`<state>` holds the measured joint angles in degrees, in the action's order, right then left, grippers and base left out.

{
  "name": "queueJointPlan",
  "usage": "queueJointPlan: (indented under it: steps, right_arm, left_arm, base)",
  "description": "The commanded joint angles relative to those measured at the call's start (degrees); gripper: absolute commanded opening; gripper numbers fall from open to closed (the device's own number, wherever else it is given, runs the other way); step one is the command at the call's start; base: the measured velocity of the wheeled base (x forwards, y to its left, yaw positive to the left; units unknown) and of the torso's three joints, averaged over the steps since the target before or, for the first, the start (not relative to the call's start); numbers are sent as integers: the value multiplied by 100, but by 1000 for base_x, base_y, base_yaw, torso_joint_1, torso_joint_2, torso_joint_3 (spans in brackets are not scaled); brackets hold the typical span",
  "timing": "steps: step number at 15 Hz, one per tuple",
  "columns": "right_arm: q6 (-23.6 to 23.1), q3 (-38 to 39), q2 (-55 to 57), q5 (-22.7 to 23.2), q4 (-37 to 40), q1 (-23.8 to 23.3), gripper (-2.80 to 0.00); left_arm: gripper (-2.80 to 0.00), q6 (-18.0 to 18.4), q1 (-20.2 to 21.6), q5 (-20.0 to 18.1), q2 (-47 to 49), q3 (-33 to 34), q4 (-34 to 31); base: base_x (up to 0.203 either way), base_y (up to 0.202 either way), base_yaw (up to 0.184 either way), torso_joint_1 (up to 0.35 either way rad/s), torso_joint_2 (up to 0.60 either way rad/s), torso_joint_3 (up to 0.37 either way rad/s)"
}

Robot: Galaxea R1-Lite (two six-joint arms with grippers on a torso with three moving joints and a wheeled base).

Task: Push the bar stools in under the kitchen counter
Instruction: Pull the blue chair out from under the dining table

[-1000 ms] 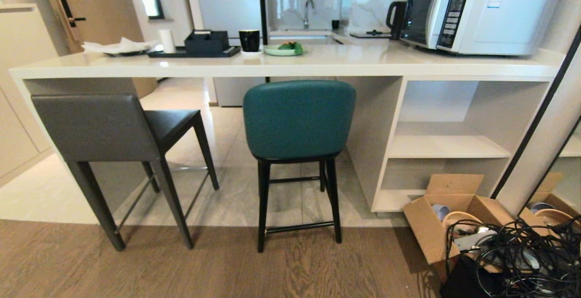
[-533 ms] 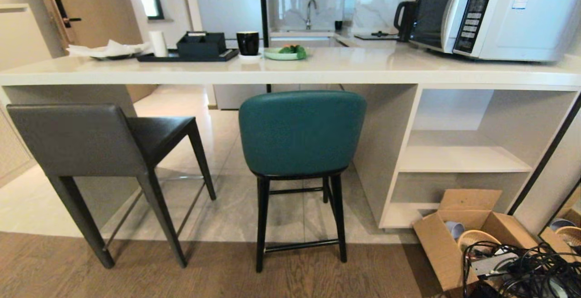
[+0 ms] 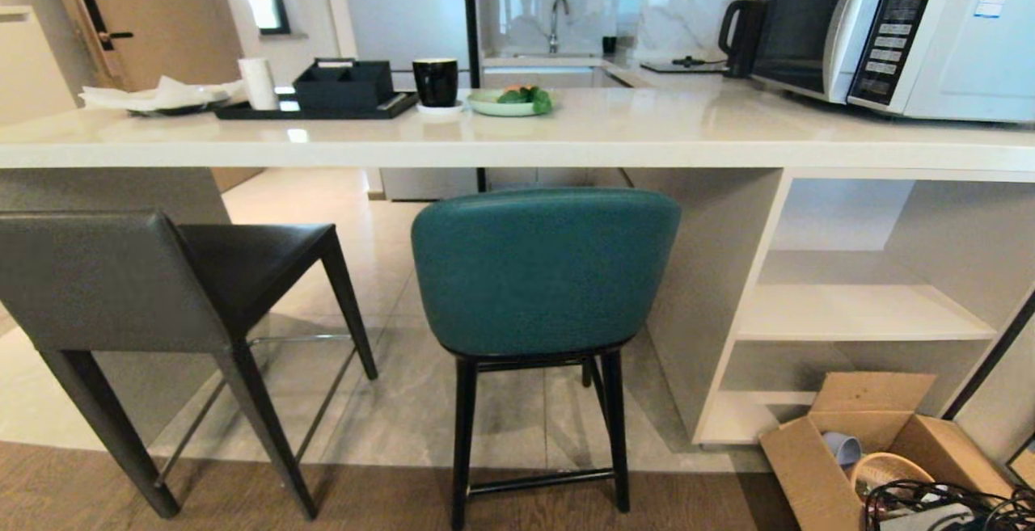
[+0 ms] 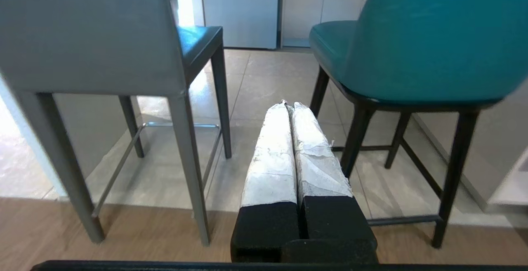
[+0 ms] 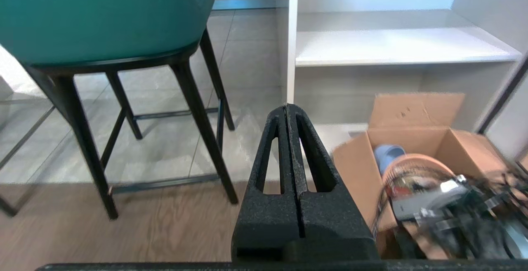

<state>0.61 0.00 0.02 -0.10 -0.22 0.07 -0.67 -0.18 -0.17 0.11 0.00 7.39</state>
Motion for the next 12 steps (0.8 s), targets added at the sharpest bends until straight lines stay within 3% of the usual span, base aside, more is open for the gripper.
queueJointPlan:
  steps: [1, 12]
  right_arm:
    - [0, 9, -2, 1, -4, 1, -280]
    - [0, 9, -2, 1, -4, -7, -280]
  left_arm:
    - [-280, -3, 1, 0, 7, 229, 8]
    - [-280, -3, -2, 0, 7, 229, 8]
  base:
    - [196, 0, 1, 3, 2, 2]
    - [195, 0, 1, 3, 2, 2]
